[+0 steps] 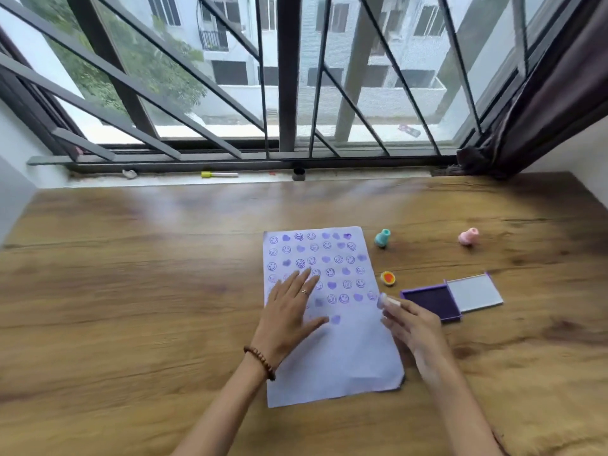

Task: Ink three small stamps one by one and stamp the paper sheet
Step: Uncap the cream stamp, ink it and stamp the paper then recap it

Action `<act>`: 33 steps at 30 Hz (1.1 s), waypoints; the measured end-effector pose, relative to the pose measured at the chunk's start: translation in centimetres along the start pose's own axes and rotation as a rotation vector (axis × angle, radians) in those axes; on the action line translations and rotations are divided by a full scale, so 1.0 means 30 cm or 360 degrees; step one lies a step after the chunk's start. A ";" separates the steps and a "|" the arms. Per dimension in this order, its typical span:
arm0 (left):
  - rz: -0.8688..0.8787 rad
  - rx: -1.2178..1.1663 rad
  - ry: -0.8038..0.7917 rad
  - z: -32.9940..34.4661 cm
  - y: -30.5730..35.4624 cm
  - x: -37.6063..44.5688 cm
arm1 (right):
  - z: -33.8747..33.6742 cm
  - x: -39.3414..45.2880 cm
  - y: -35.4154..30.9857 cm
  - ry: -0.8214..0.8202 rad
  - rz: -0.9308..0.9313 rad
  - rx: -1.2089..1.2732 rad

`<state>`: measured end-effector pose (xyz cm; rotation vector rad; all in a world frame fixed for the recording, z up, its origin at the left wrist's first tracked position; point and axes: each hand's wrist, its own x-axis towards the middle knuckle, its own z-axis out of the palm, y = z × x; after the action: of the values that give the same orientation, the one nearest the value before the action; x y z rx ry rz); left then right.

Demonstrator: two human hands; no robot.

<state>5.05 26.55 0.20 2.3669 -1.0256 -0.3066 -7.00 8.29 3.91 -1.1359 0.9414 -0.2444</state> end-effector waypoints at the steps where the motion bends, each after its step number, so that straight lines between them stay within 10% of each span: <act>1: 0.0061 -0.0043 -0.0006 0.014 0.043 0.042 | -0.034 0.003 -0.013 -0.0022 0.0013 0.0065; 12: 0.0239 0.0087 -0.0171 0.179 0.321 0.349 | -0.280 0.124 -0.099 -0.0134 -0.0090 0.0208; 20: -0.0508 -0.1766 -0.0191 0.177 0.399 0.322 | -0.271 0.172 -0.133 -0.0196 -0.0673 -0.0501; 33: -0.0561 -0.2075 -0.0238 0.164 0.424 0.322 | -0.253 0.156 -0.201 -0.0283 -0.1088 -0.0883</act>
<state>1.95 10.42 3.27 1.2841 -0.2300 -0.9431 -8.11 -2.24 5.90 -1.9474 0.4354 -0.4392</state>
